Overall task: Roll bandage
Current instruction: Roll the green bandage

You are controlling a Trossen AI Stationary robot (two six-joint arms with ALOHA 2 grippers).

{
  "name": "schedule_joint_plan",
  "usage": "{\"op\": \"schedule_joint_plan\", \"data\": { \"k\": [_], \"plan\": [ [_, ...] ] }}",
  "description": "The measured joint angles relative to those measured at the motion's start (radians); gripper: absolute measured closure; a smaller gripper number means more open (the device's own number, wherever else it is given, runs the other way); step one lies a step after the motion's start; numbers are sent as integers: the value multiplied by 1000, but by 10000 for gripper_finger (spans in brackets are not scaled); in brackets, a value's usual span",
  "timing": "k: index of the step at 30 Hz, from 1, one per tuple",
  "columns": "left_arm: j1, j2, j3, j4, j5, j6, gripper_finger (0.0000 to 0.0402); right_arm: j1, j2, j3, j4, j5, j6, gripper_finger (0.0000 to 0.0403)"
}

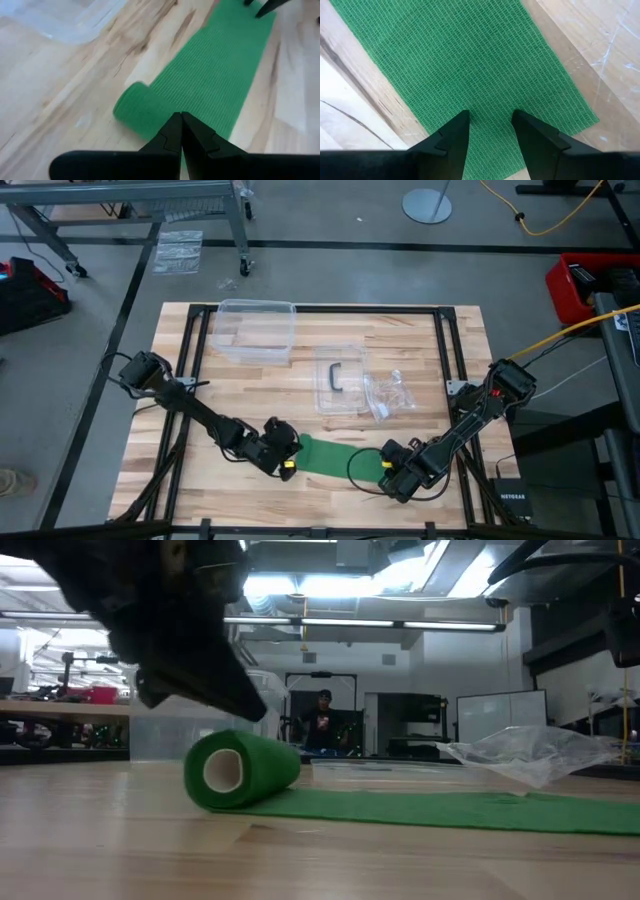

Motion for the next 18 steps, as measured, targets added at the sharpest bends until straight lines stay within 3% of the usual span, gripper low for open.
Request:
{"op": "schedule_joint_plan", "data": {
  "k": [7, 18],
  "plan": [
    [11, -15, 4, -16, 10, 60, 402, 0, 0, 0, 0, 1, 0, 237],
    [-26, -21, 5, -240, 10, -99, 401, 0, 0, 0, 0, 2, 0, 237]
  ]
}}
